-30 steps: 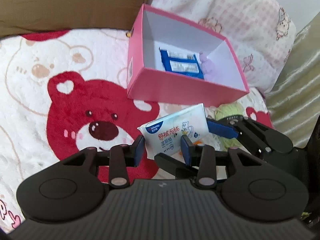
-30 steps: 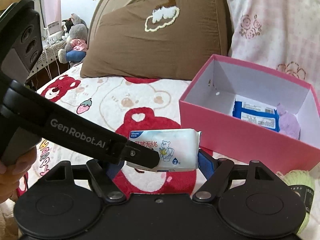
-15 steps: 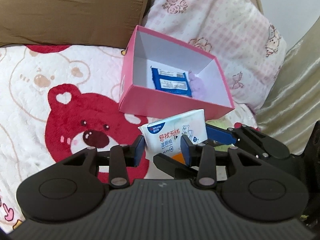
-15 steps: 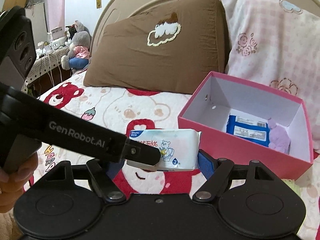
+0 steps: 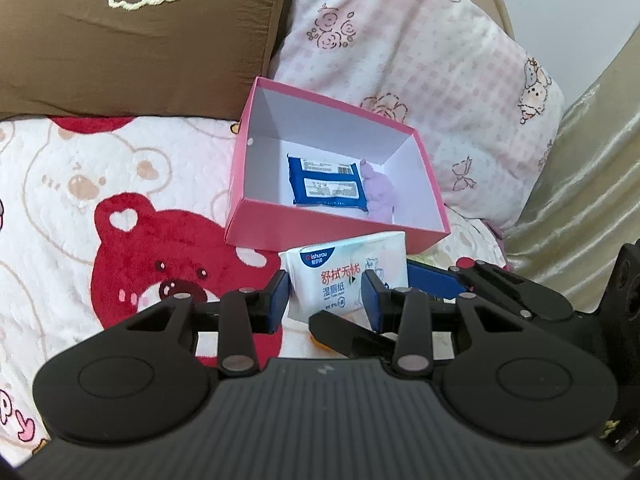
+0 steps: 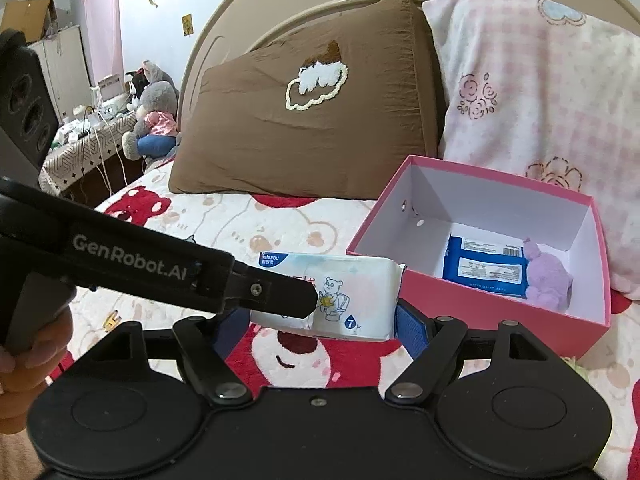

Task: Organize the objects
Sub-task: 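Lift the white wipe pack with the left gripper over the pink box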

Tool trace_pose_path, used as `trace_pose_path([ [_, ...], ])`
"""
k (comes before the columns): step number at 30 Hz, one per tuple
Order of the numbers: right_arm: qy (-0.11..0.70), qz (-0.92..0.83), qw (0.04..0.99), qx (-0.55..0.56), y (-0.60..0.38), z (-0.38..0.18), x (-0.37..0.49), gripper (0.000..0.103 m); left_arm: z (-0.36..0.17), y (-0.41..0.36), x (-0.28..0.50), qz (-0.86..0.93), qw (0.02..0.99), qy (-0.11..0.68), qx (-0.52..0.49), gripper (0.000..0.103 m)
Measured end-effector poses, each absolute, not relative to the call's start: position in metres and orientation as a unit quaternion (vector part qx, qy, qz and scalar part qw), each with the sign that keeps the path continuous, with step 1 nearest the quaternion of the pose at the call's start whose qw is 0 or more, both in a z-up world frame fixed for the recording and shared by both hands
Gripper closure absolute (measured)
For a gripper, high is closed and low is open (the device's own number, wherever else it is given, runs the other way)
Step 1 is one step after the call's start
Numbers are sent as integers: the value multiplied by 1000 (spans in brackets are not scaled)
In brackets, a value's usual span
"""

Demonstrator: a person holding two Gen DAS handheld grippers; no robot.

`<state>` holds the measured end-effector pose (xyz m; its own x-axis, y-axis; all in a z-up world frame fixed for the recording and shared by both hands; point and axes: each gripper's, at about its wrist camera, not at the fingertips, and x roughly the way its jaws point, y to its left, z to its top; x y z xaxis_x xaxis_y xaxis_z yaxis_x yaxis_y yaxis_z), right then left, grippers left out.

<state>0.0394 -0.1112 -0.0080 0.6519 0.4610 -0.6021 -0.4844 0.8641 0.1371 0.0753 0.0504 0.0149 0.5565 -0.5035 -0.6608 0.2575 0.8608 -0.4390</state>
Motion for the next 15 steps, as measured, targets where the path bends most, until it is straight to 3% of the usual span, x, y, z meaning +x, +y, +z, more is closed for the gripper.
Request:
trace_pose_path([
  [11, 321, 276, 906, 2, -128, 6, 40, 33, 30, 41, 73, -216, 880, 404, -126, 66],
  [15, 323, 274, 906, 4, -133, 8, 44, 43, 34, 39, 81, -211, 882, 403, -125, 66],
])
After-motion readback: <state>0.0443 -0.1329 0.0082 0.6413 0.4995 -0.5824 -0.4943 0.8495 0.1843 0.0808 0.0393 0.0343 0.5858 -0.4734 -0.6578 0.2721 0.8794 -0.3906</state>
